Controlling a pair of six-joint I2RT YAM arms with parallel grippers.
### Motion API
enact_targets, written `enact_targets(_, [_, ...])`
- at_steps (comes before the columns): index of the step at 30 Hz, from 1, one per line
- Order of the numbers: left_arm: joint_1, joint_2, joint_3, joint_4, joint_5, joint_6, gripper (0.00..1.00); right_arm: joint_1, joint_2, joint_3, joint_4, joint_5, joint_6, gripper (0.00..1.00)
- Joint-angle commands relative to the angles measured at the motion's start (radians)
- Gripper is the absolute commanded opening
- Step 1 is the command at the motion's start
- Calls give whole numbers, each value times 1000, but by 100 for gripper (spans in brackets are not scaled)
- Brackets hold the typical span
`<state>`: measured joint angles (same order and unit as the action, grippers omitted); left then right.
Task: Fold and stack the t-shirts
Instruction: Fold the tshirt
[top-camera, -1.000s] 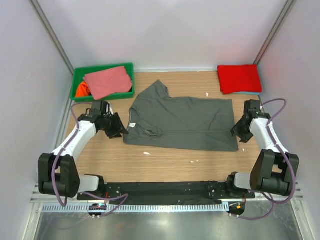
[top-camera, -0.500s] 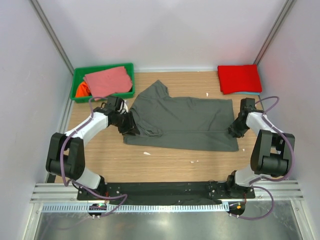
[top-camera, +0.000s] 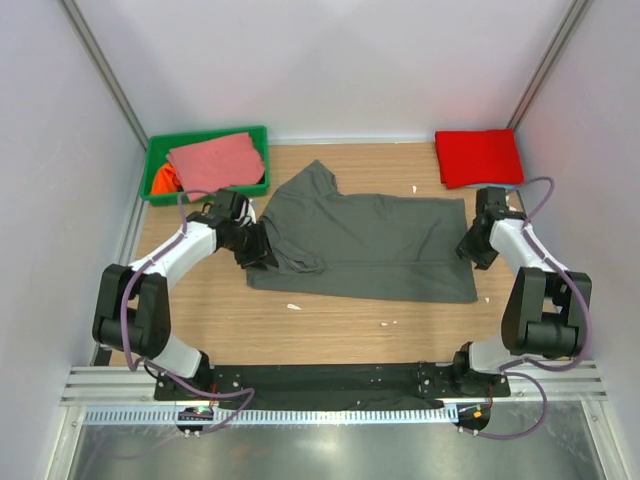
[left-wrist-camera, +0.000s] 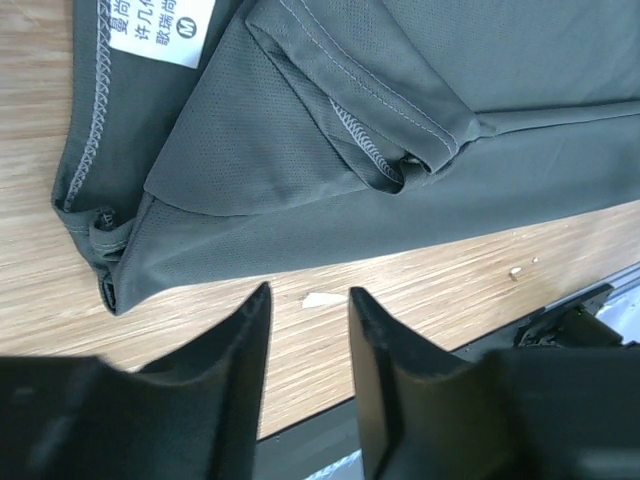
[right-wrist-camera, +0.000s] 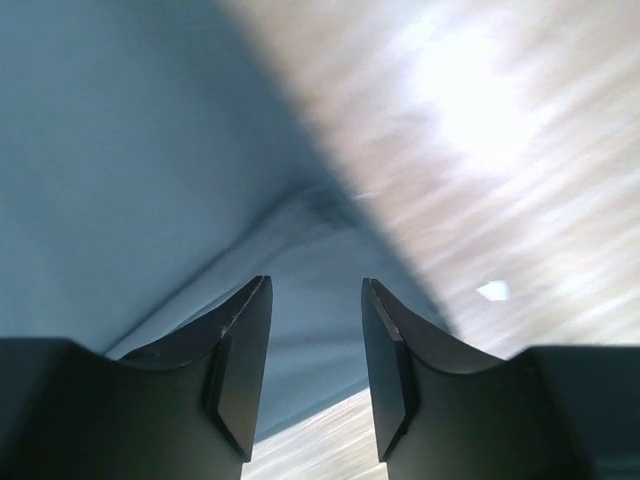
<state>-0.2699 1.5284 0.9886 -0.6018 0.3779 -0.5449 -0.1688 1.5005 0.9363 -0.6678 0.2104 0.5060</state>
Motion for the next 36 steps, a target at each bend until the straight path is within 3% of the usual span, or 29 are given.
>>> enact_targets(1, [1, -31, 56, -24, -30, 51, 40, 168, -112, 97, -10, -9, -1, 48])
enact_targets(7, [18, 35, 78, 22, 85, 62, 41, 553, -125, 104, 213, -89, 127, 55])
enact_targets(8, [24, 48, 73, 58, 122, 57, 40, 653, -96, 105, 250, -101, 149, 56])
enact_targets(12, [35, 125, 99, 96, 154, 62, 36, 840, 16, 147, 388, -112, 158, 56])
enact_targets(14, [64, 157, 116, 92, 168, 59, 30, 883, 82, 170, 456, -126, 210, 55])
enact_targets(17, [90, 188, 124, 105, 177, 54, 31, 928, 139, 197, 513, -137, 232, 55])
enact_targets(21, [97, 222, 137, 97, 191, 48, 31, 977, 260, 304, 475, -167, 164, 50])
enact_targets(25, [129, 213, 98, 161, 220, -4, 23, 1008, 316, 358, 473, -189, 178, 45])
enact_targets(36, [141, 233, 79, 178, 243, -23, 20, 1089, 406, 475, 295, -65, 28, 46])
